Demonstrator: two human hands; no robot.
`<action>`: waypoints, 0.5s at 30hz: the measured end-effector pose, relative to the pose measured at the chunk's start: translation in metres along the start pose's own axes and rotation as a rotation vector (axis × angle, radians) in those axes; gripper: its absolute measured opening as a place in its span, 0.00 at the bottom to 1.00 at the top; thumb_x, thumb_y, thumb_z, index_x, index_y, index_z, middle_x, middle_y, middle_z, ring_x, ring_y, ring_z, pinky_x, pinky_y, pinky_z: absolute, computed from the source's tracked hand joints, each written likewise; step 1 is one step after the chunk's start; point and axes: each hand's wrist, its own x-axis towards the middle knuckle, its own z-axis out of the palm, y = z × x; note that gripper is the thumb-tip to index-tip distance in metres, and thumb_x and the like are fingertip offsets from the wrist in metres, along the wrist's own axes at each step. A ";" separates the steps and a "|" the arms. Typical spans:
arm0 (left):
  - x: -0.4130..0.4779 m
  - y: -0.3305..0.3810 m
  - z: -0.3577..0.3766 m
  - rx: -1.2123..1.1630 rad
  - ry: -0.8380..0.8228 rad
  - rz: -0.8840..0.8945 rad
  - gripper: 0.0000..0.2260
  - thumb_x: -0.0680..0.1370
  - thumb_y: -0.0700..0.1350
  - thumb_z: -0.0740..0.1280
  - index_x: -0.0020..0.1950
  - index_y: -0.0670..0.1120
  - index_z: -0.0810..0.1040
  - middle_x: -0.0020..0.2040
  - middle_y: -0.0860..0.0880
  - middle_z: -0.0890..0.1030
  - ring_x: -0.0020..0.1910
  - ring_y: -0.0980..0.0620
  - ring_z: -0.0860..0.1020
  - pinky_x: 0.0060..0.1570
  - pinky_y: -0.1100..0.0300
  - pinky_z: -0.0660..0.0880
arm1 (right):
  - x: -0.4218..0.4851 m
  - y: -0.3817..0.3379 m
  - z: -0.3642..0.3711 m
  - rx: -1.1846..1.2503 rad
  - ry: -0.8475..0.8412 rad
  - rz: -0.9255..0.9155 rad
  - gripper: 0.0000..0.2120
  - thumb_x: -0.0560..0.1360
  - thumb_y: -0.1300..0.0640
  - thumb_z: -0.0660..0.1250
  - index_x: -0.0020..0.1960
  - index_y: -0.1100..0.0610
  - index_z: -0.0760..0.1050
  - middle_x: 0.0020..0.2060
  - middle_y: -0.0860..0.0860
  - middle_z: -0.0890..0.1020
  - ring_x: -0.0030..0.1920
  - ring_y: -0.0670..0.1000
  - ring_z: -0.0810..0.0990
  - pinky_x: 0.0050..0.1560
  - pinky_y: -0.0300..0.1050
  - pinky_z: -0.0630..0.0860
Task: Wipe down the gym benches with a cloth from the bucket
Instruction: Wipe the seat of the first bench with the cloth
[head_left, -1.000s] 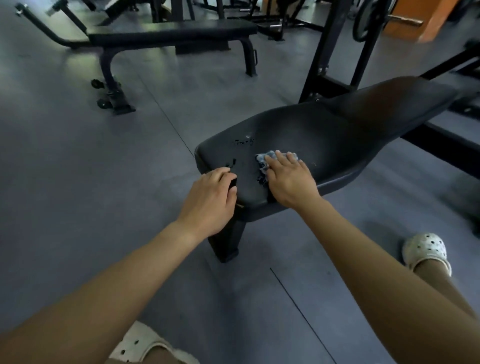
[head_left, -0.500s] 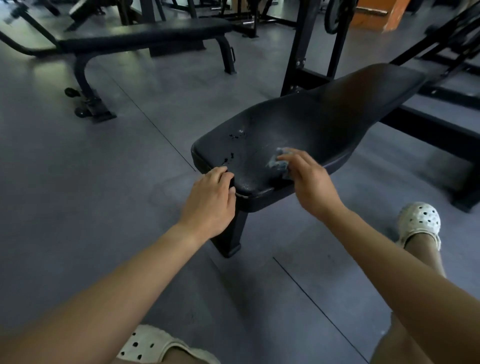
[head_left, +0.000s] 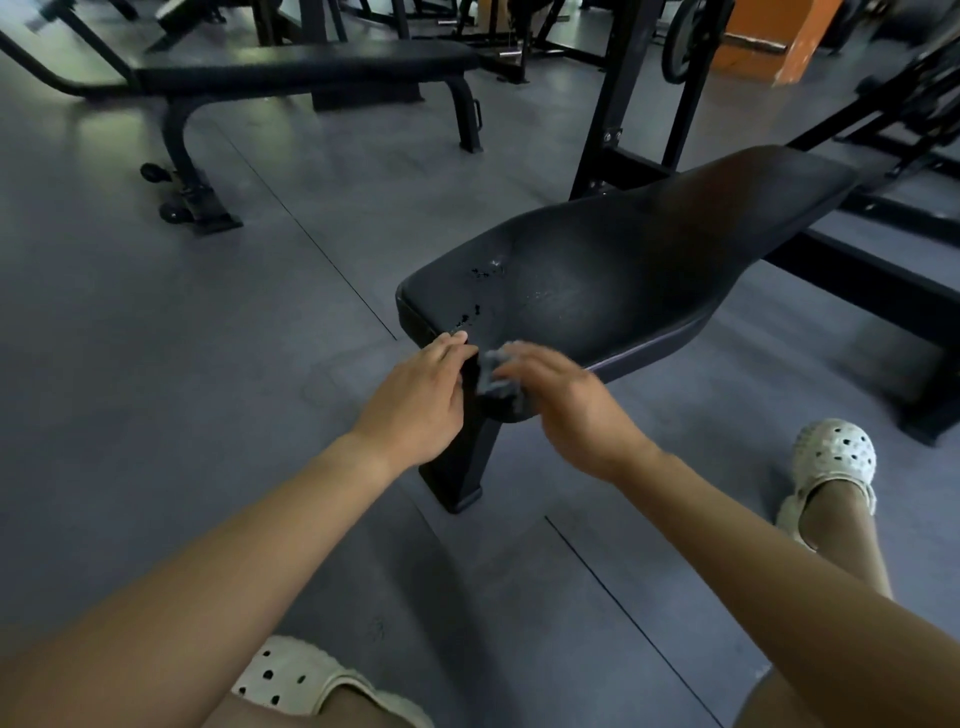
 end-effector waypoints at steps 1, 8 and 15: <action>-0.001 -0.001 0.001 -0.015 0.007 -0.001 0.21 0.86 0.42 0.57 0.80 0.47 0.65 0.83 0.49 0.61 0.81 0.48 0.61 0.78 0.51 0.62 | 0.003 0.007 -0.006 0.000 0.086 0.074 0.21 0.77 0.71 0.56 0.65 0.60 0.78 0.70 0.55 0.75 0.74 0.53 0.70 0.74 0.36 0.63; -0.001 -0.002 0.006 -0.061 0.071 0.018 0.20 0.85 0.40 0.58 0.77 0.46 0.69 0.80 0.48 0.66 0.80 0.49 0.63 0.77 0.49 0.65 | 0.028 0.037 0.008 -0.134 0.092 0.322 0.18 0.83 0.63 0.58 0.71 0.57 0.75 0.72 0.55 0.74 0.76 0.58 0.67 0.78 0.49 0.59; -0.004 -0.006 0.010 -0.115 0.115 0.031 0.21 0.83 0.40 0.61 0.77 0.47 0.70 0.79 0.49 0.67 0.79 0.50 0.64 0.75 0.51 0.66 | 0.015 0.014 0.004 -0.087 -0.136 -0.027 0.24 0.78 0.70 0.64 0.71 0.55 0.75 0.74 0.52 0.72 0.77 0.52 0.65 0.77 0.47 0.63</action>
